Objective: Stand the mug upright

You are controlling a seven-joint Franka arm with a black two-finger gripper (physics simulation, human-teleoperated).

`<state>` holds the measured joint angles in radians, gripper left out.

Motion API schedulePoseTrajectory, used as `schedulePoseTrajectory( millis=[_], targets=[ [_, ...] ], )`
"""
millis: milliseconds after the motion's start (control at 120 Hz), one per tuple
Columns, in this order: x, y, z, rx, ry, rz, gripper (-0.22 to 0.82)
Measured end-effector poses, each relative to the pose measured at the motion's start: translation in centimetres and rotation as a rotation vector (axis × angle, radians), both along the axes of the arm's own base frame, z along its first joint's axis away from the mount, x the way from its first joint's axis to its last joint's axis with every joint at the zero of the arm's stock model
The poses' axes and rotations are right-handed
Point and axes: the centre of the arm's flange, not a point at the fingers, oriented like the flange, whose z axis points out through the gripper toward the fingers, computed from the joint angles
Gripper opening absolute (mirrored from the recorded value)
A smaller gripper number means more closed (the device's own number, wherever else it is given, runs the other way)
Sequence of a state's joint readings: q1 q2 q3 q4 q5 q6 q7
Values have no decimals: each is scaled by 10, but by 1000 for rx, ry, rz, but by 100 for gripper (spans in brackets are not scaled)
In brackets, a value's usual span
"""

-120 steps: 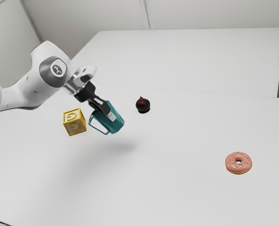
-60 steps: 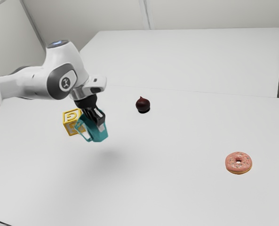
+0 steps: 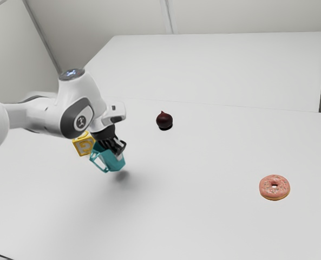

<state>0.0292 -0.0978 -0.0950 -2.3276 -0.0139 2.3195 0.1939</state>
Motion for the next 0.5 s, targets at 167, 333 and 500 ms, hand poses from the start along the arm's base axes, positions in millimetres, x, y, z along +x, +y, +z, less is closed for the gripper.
schedulePoseTrajectory(
  millis=[167, 333, 500],
  targets=[
    [3, -2, -7, -5, -23, 36, -17],
    [5, -2, -19, -9, -14, 69, -17],
    [6, -3, -29, -12, 1, 95, -17]
  ],
)
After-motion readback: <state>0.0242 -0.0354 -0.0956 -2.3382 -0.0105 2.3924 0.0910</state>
